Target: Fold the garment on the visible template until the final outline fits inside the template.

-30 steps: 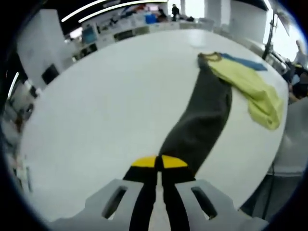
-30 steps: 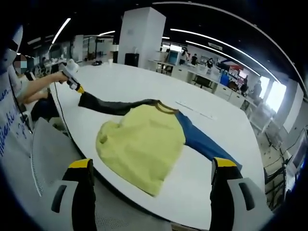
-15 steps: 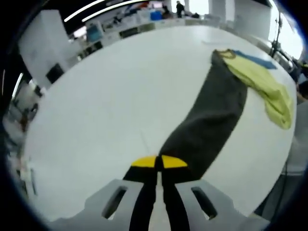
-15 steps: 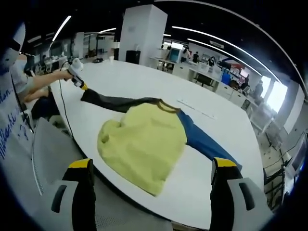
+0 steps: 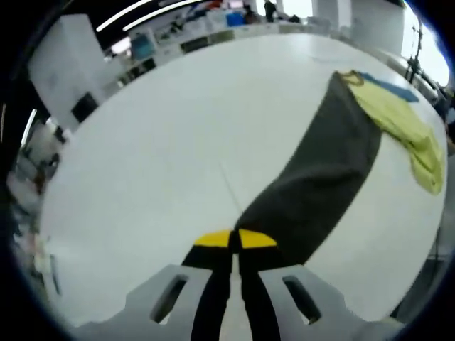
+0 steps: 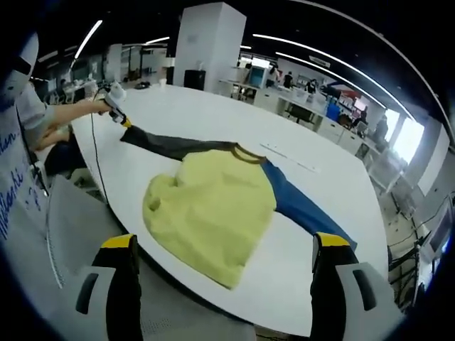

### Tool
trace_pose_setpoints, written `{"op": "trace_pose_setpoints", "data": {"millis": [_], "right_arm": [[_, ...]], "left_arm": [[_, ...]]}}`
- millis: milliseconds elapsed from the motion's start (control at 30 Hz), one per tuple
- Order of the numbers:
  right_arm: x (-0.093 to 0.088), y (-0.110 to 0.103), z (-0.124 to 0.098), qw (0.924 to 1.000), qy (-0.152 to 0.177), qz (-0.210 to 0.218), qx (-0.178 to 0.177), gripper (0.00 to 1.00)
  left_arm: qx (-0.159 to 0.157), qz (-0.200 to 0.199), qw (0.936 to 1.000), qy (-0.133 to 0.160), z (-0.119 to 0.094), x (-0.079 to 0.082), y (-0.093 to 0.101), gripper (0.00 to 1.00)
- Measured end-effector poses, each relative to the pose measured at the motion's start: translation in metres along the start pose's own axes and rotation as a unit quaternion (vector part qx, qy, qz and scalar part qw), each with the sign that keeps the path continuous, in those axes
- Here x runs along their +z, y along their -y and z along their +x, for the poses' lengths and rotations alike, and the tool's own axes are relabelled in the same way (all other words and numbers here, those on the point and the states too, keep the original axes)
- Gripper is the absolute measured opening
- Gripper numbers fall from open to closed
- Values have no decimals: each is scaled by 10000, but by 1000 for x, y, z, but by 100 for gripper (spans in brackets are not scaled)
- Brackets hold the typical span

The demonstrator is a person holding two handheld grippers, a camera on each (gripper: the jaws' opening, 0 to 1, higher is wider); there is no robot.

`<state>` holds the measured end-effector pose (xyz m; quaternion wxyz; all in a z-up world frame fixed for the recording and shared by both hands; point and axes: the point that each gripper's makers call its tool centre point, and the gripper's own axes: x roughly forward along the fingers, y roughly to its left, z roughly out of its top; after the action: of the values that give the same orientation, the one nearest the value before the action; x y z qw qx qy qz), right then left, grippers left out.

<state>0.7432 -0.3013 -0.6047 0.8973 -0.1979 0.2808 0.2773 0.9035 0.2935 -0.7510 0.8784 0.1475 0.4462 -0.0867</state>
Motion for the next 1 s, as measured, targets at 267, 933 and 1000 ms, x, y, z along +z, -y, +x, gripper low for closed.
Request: {"op": "trace_pose_setpoints", "data": {"millis": [267,933,1000], "right_arm": [[0,0,1,10000,-33,74,-27,100],[2,-1,3,9998,-90,57,-174,100],[4,-1,4,9998,-51,86,-193,100]], "left_arm": [[-15,136,9997,-196,11,3,-6,0],[-76,539,9936,-990,27,-13,-5,0],[-75,525,9937,-991,28,-12,-7,0]]}}
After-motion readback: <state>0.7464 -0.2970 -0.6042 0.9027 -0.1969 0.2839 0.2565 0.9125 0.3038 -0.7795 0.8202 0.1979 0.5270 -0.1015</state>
